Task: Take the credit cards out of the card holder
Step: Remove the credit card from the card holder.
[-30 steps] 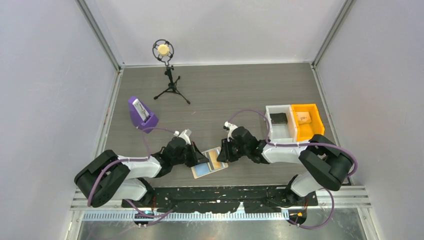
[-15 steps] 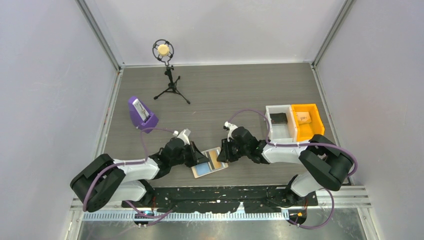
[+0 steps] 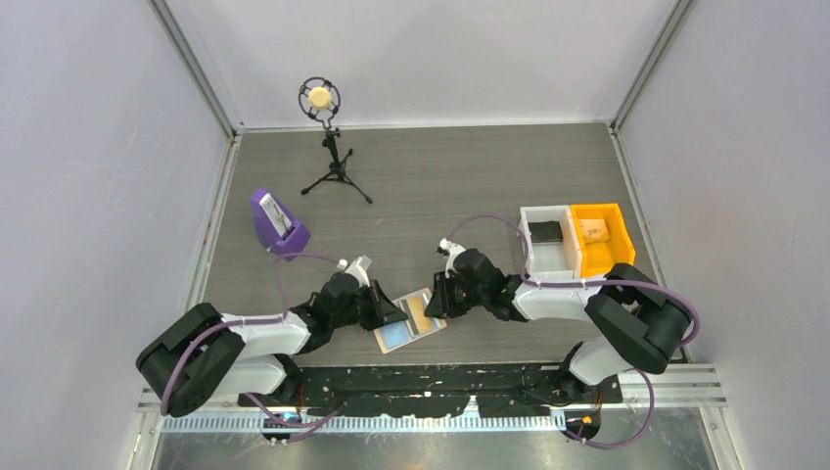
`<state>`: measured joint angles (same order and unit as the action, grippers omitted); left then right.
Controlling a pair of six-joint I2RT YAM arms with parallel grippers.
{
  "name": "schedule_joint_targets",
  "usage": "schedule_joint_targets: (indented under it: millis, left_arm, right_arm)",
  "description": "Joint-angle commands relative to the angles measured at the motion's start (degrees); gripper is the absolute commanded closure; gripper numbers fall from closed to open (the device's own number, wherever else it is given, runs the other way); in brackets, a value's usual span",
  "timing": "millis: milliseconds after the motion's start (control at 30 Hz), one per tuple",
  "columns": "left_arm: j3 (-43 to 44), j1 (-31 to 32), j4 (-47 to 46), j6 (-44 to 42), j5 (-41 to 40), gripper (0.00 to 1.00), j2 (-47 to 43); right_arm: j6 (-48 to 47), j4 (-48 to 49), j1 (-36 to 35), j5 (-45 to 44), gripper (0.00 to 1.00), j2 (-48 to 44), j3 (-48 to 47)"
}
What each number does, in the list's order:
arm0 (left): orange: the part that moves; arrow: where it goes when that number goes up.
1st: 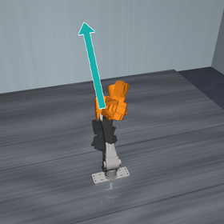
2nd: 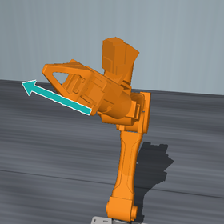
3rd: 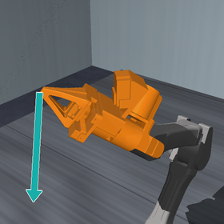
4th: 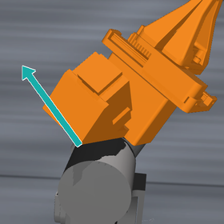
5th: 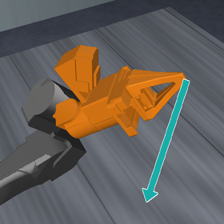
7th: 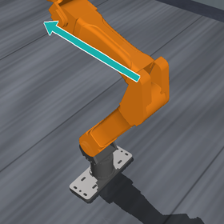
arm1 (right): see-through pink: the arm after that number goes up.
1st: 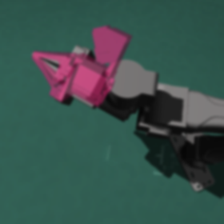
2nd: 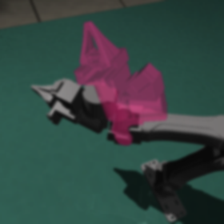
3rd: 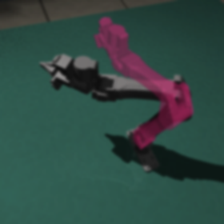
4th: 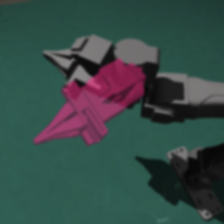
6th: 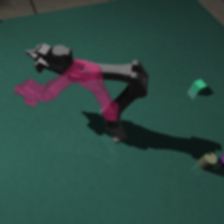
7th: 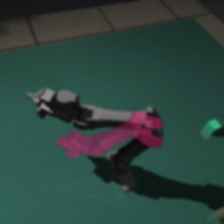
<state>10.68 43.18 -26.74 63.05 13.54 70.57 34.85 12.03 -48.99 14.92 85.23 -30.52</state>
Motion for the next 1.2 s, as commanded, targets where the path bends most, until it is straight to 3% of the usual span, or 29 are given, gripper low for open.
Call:
schedule_joint_targets:
  millis: [0, 133, 233, 333, 1167]
  left_arm:
    - [-0.6, 0.2, -2.1, -0.6, 0.4, 1.0, -1.8]
    - [-0.6, 0.2, -1.1, -0.9, 0.1, 1.0, -2.4]
    - [-0.5, 0.1, 0.6, -1.4, -0.5, 0.87, -3.4]
    - [-0.6, 0.1, 1.2, -1.8, -0.6, 1.0, -4.1]
    - [-1.7, -0.6, 12.8, -2.1, -5.2, 1.0, -12.3]
  right_arm:
    - [-0.3, -2.8, -0.1, -1.5, 0.77, 0.1, 1.2]
    - [-0.3, -2.9, -0.1, -1.3, 0.77, 0.2, 1.1]
    - [-0.3, -3.0, -0.1, -1.3, 0.77, 0.1, 1.0]
    - [-0.4, -3.0, -0.1, -1.3, 0.77, 0.3, 1.1]
    - [-1.4, -4.1, -0.1, -1.6, 0.78, -0.5, 0.0]
